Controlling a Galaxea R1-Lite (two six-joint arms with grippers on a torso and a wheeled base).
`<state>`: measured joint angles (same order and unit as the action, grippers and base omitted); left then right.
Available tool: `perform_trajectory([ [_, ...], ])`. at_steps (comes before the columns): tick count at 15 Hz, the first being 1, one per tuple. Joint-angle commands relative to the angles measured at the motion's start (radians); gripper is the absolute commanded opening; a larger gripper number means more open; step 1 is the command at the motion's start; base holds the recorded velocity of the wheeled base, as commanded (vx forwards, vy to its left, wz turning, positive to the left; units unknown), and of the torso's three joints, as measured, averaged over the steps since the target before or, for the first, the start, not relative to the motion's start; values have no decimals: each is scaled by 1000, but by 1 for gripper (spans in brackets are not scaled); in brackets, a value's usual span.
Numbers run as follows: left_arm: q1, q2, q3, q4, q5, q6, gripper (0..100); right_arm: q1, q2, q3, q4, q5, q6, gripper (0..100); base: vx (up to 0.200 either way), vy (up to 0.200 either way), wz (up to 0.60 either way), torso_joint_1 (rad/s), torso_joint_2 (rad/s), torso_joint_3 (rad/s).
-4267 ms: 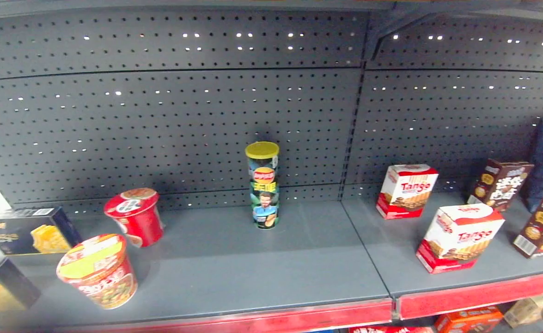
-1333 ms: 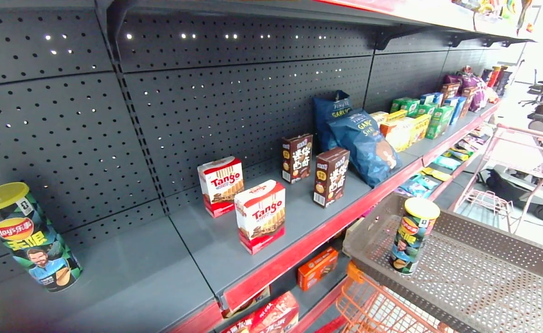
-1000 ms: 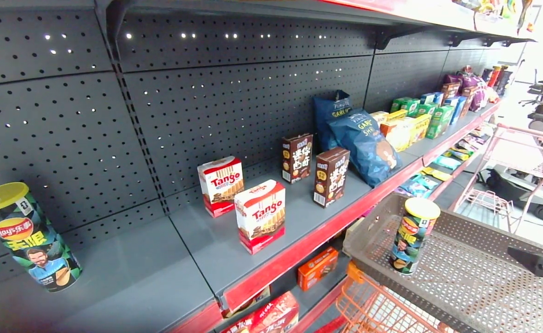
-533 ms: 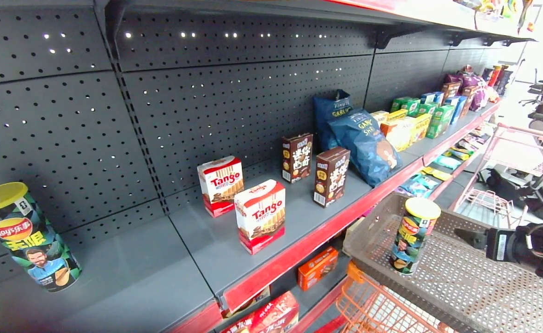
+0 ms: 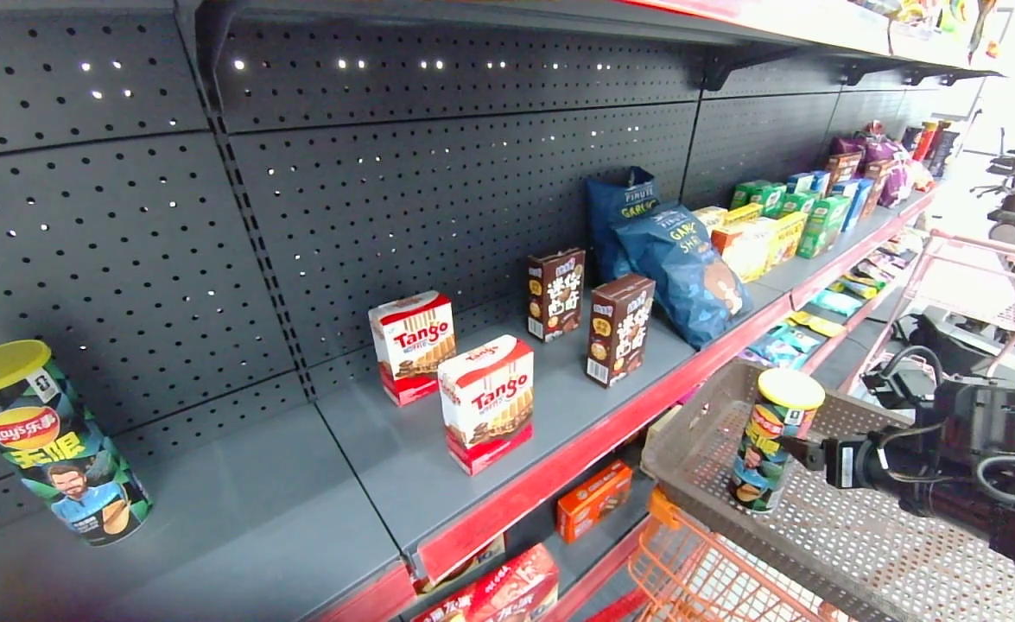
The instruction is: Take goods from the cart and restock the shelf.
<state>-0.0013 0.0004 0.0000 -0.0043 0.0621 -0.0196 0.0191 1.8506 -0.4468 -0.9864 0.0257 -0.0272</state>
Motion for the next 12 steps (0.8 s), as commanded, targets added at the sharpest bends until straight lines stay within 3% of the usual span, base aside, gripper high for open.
perform_trajectory([
  [1, 0, 0, 0, 0, 1, 0, 100, 2, 125, 3, -66, -1, -26, 100, 0, 0, 0, 0, 0, 0],
  [7, 0, 0, 0, 0, 1, 0, 100, 2, 355, -46, -219, -7, -25, 100, 0, 0, 0, 0, 0, 0],
  [11, 0, 0, 0, 0, 1, 0, 100, -7, 438, -196, -232, -3, -25, 100, 0, 0, 0, 0, 0, 0],
  [12, 0, 0, 0, 0, 1, 0, 100, -7, 440, -211, -227, -3, -26, 0, 0, 0, 0, 0, 0, 0],
])
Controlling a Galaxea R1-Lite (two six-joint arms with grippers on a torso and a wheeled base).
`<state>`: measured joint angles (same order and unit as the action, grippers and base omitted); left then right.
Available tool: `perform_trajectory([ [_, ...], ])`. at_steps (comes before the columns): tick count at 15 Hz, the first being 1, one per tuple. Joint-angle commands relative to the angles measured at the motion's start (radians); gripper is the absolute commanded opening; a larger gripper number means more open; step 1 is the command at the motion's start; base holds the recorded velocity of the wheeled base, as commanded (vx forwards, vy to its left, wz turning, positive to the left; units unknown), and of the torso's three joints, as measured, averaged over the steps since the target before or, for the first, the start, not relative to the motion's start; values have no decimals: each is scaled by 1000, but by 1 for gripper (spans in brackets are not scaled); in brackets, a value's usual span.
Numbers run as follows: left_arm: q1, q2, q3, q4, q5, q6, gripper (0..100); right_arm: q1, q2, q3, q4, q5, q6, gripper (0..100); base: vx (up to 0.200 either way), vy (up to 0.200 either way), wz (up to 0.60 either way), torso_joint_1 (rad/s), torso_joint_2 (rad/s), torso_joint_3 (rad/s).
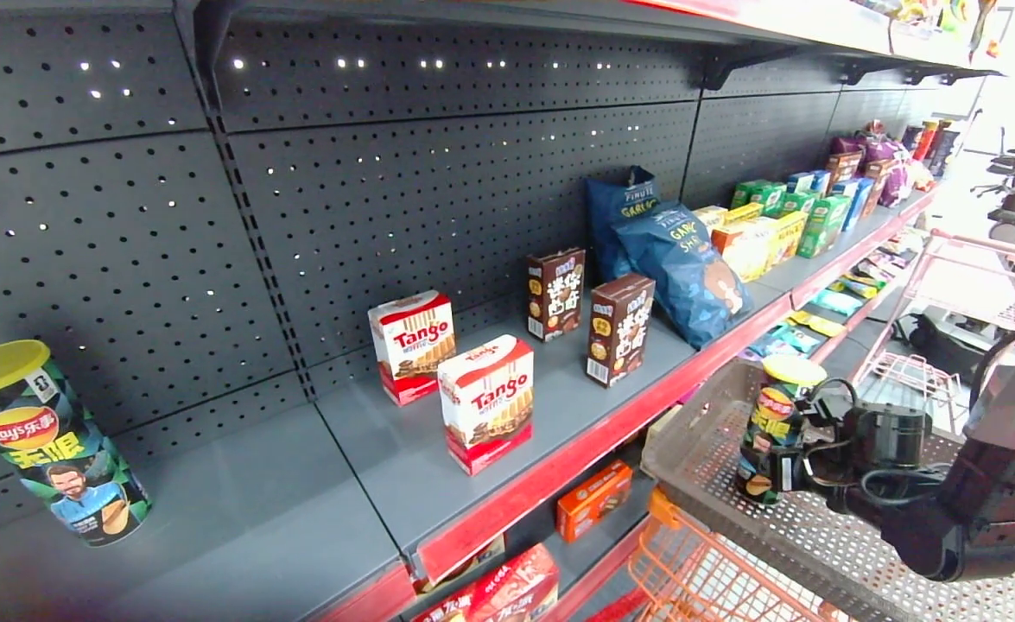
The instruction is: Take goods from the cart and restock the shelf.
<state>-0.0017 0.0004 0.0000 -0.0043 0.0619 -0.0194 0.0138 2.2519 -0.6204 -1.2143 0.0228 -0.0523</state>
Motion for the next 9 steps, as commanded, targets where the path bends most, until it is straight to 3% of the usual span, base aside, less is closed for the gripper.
perform_trajectory([
  [1, 0, 0, 0, 1, 1, -1, 100, 0, 38, -38, 5, 0, 0, 0, 0, 0, 0, 0, 0, 0],
  [9, 0, 0, 0, 0, 1, -1, 100, 3, -14, -71, 5, 0, -1, 0, 0, 0, 0, 0, 0, 0],
])
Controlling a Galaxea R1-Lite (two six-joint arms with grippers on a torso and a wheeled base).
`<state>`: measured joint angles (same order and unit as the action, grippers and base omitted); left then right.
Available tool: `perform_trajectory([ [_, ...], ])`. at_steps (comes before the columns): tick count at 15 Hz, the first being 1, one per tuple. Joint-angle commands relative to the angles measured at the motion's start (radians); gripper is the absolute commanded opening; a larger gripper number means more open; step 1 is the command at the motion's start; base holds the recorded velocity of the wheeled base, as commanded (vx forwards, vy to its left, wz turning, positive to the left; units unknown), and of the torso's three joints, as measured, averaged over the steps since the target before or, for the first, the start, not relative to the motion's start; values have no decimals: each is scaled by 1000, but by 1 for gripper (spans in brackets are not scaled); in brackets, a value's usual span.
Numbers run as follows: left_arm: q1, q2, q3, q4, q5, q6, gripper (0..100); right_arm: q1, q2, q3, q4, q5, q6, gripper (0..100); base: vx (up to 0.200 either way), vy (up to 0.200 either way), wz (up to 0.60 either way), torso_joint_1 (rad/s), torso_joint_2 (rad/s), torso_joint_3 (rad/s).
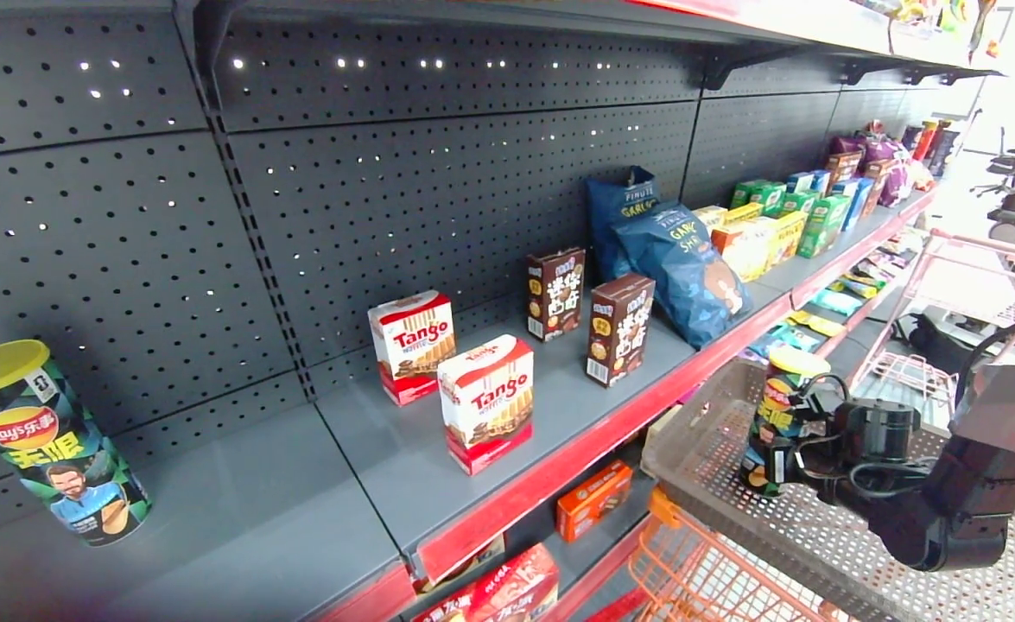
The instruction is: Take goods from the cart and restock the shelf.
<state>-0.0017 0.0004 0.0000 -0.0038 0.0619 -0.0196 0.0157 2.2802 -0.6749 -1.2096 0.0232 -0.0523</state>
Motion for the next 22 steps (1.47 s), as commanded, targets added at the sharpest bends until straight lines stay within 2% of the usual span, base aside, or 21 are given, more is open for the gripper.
perform_trajectory([
  [1, 0, 0, 0, -1, 1, 0, 100, 3, -76, -23, 5, -3, 0, 0, 0, 0, 0, 0, 0, 0],
  [3, 0, 0, 0, -1, -1, 0, 100, 7, -194, -2, 81, -16, 6, 0, 0, 0, 0, 0, 0, 0],
  [5, 0, 0, 0, -1, -1, 0, 100, 7, -338, 35, 222, -101, 6, 0, 0, 0, 0, 0, 0, 0],
  [7, 0, 0, 0, -1, 1, 0, 100, 12, -530, 98, 398, -253, 14, 0, 0, 0, 0, 0, 0, 0],
  [8, 0, 0, 0, -1, 1, 0, 100, 13, -535, 100, 403, -259, 14, 0, 0, 0, 0, 0, 0, 0],
  [9, 0, 0, 0, -1, 1, 0, 100, 35, -650, 166, 479, -365, 14, 0, 0, 0, 0, 0, 0, 0],
  [13, 0, 0, 0, -1, 1, 0, 100, 38, -814, 348, 453, -388, 39, 0, 0, 0, 450, 1, 1, 5],
  [16, 0, 0, 0, -1, -1, 0, 100, 26, -824, 347, 398, -388, 32, 0, 0, 0, 600, 4, 4, 4],
  [20, 0, 0, 0, -1, 1, 0, 100, 15, -826, 340, 392, -388, 31, 0, 0, 0, 0, 0, 0, 0],
  [22, 0, 0, 0, -1, 1, 0, 100, 33, -834, 347, 384, -387, 29, 0, 0, 0, 600, 2, 2, 2],
])
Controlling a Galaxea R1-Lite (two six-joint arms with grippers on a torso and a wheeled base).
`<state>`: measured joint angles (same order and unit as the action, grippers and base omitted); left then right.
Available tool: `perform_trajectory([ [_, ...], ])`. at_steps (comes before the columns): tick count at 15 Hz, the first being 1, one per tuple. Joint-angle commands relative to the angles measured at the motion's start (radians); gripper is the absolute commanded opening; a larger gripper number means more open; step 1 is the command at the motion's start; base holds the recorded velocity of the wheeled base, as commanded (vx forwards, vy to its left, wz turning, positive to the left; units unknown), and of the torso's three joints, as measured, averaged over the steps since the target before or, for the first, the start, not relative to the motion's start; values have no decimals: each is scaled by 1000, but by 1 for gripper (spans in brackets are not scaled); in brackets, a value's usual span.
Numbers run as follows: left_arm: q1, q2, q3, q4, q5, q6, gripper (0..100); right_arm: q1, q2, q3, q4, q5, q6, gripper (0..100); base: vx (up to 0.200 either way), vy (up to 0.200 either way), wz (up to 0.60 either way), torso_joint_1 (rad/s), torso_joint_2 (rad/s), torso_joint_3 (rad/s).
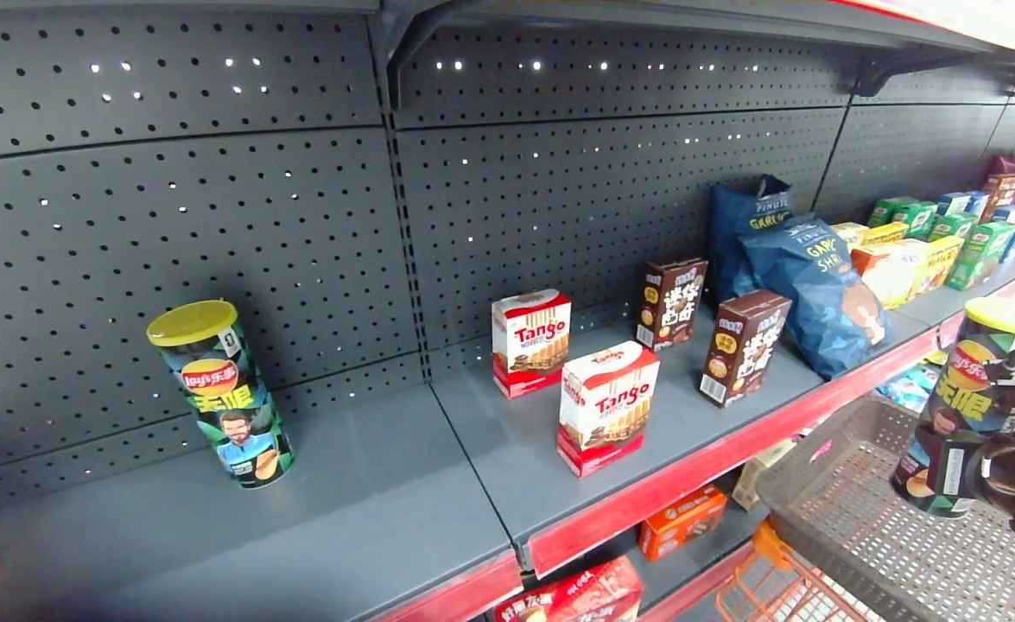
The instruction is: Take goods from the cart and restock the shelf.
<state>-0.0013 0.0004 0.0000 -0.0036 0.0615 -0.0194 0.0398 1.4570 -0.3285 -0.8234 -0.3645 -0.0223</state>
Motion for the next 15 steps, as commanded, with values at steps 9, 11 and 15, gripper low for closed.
perform_trajectory([
  [9, 0, 0, 0, 2, -3, 35, 100, 17, -35, -18, -10, -91, -77, 0, -22, 0, 200, 0, 1, 2],
  [11, 0, 0, 0, 4, -3, 45, 100, 11, -37, -26, -11, -91, -87, 0, -200, 0, 0, 5, 2, 5],
  [15, 0, 0, 0, 4, -12, 41, 100, 5, -70, 6, -10, -102, -85, 0, 0, 0, 0, 0, 0, 0],
])
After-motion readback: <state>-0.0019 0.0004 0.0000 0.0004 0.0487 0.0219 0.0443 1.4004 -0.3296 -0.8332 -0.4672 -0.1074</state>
